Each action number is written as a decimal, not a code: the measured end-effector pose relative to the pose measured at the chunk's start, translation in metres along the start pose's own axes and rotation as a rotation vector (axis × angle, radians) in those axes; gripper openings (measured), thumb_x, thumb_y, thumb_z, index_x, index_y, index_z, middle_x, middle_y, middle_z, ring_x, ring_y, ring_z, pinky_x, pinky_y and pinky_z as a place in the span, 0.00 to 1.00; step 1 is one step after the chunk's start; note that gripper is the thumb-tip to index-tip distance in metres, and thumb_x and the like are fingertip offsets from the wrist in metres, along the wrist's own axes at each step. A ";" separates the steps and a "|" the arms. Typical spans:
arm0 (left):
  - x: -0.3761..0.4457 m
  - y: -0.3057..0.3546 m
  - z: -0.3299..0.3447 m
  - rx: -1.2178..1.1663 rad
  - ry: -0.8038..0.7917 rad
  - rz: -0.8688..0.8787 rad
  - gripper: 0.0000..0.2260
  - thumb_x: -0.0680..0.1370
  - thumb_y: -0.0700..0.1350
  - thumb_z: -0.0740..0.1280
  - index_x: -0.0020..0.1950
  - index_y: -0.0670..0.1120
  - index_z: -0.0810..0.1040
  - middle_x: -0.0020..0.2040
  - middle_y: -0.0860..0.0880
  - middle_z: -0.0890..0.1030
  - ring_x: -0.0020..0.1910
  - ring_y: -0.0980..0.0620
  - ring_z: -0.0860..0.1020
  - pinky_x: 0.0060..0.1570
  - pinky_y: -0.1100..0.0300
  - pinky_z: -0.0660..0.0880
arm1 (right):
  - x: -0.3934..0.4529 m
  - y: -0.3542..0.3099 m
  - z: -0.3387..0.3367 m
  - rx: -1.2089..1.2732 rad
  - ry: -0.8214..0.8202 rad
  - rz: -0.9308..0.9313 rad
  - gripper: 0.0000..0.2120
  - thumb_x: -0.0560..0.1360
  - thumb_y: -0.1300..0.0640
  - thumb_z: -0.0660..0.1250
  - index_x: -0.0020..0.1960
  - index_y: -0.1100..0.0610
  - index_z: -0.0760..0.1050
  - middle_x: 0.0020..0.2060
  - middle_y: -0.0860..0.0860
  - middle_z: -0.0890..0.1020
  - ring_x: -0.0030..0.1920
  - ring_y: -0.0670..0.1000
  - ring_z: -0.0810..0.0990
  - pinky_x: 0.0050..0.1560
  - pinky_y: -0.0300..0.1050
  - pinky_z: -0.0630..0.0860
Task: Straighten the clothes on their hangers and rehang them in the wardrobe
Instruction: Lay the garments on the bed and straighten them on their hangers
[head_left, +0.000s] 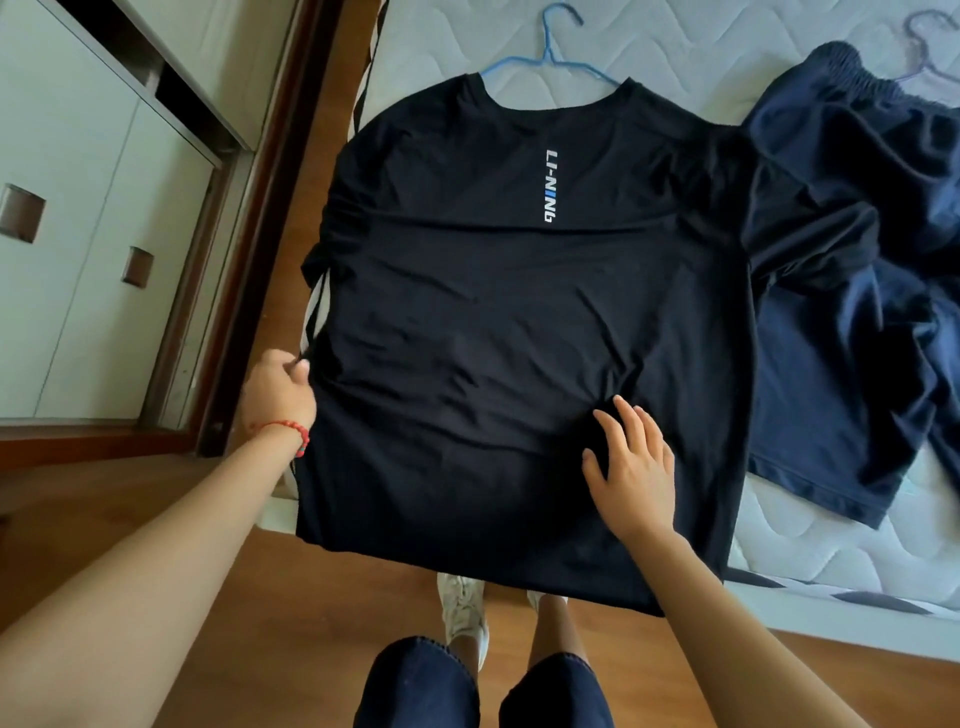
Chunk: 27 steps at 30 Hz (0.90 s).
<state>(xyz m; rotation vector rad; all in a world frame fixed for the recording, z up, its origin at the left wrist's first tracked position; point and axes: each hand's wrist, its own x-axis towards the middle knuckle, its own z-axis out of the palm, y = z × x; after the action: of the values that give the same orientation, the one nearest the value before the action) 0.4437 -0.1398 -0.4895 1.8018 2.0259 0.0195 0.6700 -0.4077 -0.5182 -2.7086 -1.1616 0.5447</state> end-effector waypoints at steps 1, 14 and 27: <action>-0.004 0.002 0.002 0.041 0.021 0.070 0.13 0.77 0.44 0.62 0.59 0.39 0.72 0.59 0.34 0.74 0.59 0.34 0.71 0.55 0.42 0.70 | 0.003 -0.001 -0.001 -0.001 0.025 0.012 0.19 0.74 0.52 0.62 0.63 0.57 0.73 0.67 0.55 0.72 0.69 0.59 0.67 0.64 0.57 0.67; -0.045 0.087 0.094 0.363 -0.212 0.688 0.28 0.78 0.57 0.55 0.75 0.48 0.55 0.77 0.45 0.54 0.76 0.43 0.53 0.70 0.39 0.52 | 0.080 0.016 -0.005 -0.115 0.048 -0.089 0.26 0.77 0.45 0.50 0.71 0.52 0.65 0.73 0.51 0.64 0.74 0.53 0.60 0.72 0.51 0.50; -0.059 0.148 0.092 0.253 -0.174 0.362 0.28 0.79 0.55 0.56 0.74 0.43 0.56 0.77 0.42 0.53 0.76 0.42 0.49 0.72 0.42 0.49 | 0.132 0.035 -0.043 -0.033 0.181 -0.127 0.24 0.77 0.48 0.52 0.70 0.56 0.65 0.72 0.54 0.66 0.73 0.53 0.55 0.72 0.49 0.44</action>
<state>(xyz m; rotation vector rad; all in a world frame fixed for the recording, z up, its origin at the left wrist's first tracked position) 0.6173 -0.1967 -0.5125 2.2212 1.6199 -0.2876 0.7940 -0.3358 -0.5234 -2.6219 -1.2914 0.2586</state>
